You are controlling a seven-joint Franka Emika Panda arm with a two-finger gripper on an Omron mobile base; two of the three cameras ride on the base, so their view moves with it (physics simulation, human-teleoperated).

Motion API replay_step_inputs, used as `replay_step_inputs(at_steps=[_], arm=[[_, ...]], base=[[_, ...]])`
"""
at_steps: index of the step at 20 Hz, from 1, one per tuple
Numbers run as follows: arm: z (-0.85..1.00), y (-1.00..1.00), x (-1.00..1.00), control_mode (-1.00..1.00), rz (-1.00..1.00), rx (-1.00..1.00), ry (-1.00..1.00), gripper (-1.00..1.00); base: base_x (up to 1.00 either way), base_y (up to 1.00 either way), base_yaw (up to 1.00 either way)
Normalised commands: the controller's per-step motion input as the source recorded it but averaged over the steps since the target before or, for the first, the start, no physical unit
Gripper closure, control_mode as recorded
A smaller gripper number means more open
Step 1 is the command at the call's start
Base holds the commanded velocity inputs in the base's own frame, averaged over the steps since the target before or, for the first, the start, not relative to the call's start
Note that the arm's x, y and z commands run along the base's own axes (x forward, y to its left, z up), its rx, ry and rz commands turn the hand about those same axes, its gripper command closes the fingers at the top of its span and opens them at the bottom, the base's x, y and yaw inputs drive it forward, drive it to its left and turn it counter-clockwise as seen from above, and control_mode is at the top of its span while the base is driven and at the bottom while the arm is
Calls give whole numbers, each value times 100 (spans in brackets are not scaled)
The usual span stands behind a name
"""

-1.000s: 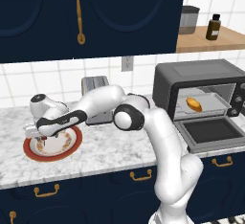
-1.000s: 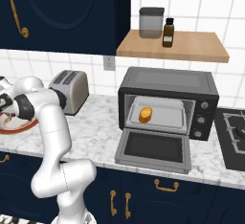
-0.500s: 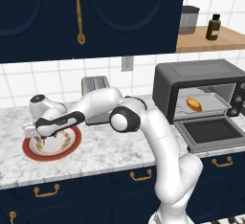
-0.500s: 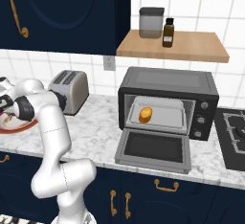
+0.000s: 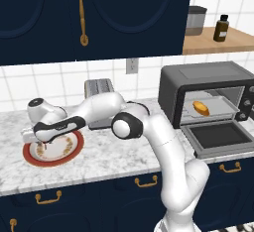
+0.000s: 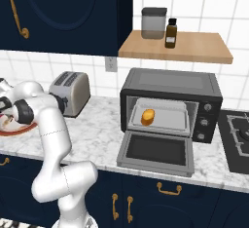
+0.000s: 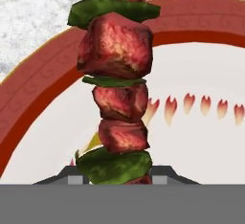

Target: Pick up the kebab skewer and baguette bread, and place them inside the toaster oven. Close the toaster oven door and start by setting the timer.

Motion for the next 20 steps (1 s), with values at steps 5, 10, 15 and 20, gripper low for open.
replay_step_inputs(at_steps=[5,10,15,20], arm=[[-7,-10,-23,-100,0,0,0,100],[59,-54,-86,-100,0,3,-7,100],[61,-82,-100,-100,0,3,-3,100],[47,-86,-100,-100,-3,1,0,100]], base=[[0,0,0],[0,0,0],[0,0,0],[0,0,0]])
